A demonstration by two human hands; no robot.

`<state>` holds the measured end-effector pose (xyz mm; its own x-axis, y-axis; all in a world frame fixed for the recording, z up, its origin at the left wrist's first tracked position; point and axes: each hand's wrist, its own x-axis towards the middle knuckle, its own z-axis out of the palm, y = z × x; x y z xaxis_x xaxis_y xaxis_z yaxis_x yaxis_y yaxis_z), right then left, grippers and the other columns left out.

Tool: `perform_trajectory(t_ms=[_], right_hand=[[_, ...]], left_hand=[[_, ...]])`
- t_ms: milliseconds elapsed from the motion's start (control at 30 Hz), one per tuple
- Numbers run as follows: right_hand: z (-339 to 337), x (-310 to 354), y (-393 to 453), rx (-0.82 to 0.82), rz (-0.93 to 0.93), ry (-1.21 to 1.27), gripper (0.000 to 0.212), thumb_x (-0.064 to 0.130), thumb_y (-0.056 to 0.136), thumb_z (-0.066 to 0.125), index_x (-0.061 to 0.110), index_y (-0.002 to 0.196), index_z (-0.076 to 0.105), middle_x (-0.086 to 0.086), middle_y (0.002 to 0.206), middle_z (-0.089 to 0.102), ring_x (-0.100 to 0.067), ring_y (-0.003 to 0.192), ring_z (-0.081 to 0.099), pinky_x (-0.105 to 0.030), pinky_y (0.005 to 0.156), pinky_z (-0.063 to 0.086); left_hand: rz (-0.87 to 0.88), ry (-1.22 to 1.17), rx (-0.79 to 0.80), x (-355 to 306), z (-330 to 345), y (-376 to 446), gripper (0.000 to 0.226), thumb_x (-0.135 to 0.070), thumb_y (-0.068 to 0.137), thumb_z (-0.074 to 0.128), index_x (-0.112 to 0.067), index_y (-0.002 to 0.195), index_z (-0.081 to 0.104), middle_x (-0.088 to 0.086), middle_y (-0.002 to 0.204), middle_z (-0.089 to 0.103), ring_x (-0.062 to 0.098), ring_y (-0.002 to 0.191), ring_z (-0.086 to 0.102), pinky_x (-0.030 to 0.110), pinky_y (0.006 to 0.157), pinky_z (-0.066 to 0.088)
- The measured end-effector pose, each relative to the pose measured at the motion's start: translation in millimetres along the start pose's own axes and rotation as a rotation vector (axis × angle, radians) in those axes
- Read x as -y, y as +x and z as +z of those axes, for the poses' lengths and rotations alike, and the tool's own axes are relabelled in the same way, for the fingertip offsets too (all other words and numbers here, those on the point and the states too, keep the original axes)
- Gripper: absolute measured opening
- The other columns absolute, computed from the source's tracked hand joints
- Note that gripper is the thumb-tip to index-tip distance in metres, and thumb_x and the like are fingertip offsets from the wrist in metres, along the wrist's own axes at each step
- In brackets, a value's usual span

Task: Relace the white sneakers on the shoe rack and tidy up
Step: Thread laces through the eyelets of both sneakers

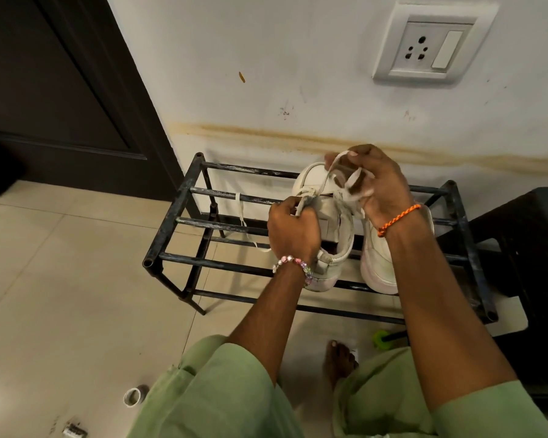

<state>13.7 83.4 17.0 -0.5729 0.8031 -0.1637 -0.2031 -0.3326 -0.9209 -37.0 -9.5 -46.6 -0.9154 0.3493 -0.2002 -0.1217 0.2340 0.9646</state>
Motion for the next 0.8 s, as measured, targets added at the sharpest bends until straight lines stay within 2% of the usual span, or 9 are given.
perform_trajectory(t_ms=[33,100,200,333,467,533,600,700,800], right_hand=[[-0.1,-4.2,1.6,-0.042,-0.003,-0.068,0.027,-0.003,0.089,0.045,0.010,0.066,0.053,-0.004,0.057,0.064,-0.018,0.057,0.061,-0.028,0.059,0.046],[-3.0,-16.1,3.8,-0.137,-0.098,-0.526,0.017,0.004,0.088,0.050,0.012,0.073,0.054,-0.002,0.059,0.056,-0.011,0.050,0.053,-0.026,0.058,0.043],[-4.0,-31.4,2.5,-0.083,-0.213,-1.118,0.013,0.014,0.084,0.056,0.013,0.090,0.068,-0.006,0.085,0.065,-0.014,0.069,0.059,-0.018,0.066,0.045],[1.7,-33.6,1.0,0.048,-0.144,-1.447,0.023,0.020,0.085,0.057,0.016,0.100,0.072,-0.011,0.111,0.066,-0.031,0.106,0.059,-0.040,0.091,0.047],[4.0,-33.1,0.7,0.010,-0.145,-1.446,0.023,0.017,0.086,0.056,0.017,0.102,0.072,-0.010,0.114,0.065,-0.031,0.109,0.057,-0.040,0.093,0.045],[2.7,-34.3,-0.6,-0.025,-0.172,-1.381,0.021,0.016,0.086,0.057,0.014,0.098,0.073,-0.011,0.111,0.066,-0.030,0.106,0.058,-0.037,0.090,0.046],[0.6,-31.7,-2.5,-0.049,-0.173,-1.277,0.020,0.015,0.085,0.058,0.011,0.097,0.074,-0.011,0.109,0.068,-0.027,0.103,0.060,-0.029,0.086,0.047],[-3.0,-20.3,-4.4,-0.049,-0.174,-1.188,0.019,0.012,0.084,0.060,0.009,0.096,0.074,-0.008,0.103,0.071,-0.021,0.101,0.061,-0.017,0.077,0.038],[-8.1,-11.8,-1.8,-0.043,-0.135,-1.112,0.014,0.013,0.082,0.061,0.012,0.088,0.074,0.000,0.084,0.068,-0.014,0.084,0.059,-0.020,0.074,0.041]], left_hand=[[0.004,0.004,-0.001,0.1,0.0,0.1,0.021,-0.020,0.085,0.059,-0.014,0.102,0.070,0.001,0.101,0.065,0.014,0.085,0.059,0.020,0.057,0.038],[0.002,0.005,-0.006,-0.2,0.3,0.1,0.021,-0.019,0.084,0.059,-0.015,0.102,0.071,0.001,0.101,0.066,0.015,0.086,0.059,0.022,0.059,0.040],[0.005,0.003,-0.014,-0.5,0.7,0.2,0.021,-0.019,0.083,0.059,-0.015,0.100,0.071,0.002,0.101,0.066,0.018,0.088,0.060,0.023,0.061,0.040],[0.013,0.006,-0.016,-0.8,0.4,-0.4,0.022,-0.016,0.084,0.058,-0.014,0.101,0.071,0.002,0.101,0.066,0.016,0.087,0.059,0.020,0.058,0.038],[0.014,0.009,-0.016,0.4,1.0,-0.5,0.023,-0.017,0.083,0.058,-0.014,0.102,0.071,0.003,0.103,0.066,0.018,0.090,0.060,0.027,0.069,0.047],[0.006,0.002,-0.020,0.4,1.2,0.2,0.022,-0.018,0.084,0.059,-0.014,0.102,0.070,0.002,0.103,0.066,0.017,0.089,0.060,0.026,0.067,0.046],[0.005,-0.003,-0.018,0.7,1.1,0.8,0.021,-0.018,0.084,0.059,-0.013,0.101,0.070,0.002,0.102,0.066,0.016,0.088,0.059,0.023,0.061,0.042],[0.002,-0.010,-0.007,2.2,1.0,0.9,0.021,-0.018,0.083,0.059,-0.013,0.100,0.070,0.003,0.101,0.066,0.018,0.089,0.060,0.026,0.066,0.045],[-0.021,-0.012,-0.013,2.0,0.8,1.2,0.018,-0.017,0.083,0.059,-0.014,0.098,0.069,0.003,0.100,0.066,0.019,0.089,0.061,0.030,0.070,0.048]])
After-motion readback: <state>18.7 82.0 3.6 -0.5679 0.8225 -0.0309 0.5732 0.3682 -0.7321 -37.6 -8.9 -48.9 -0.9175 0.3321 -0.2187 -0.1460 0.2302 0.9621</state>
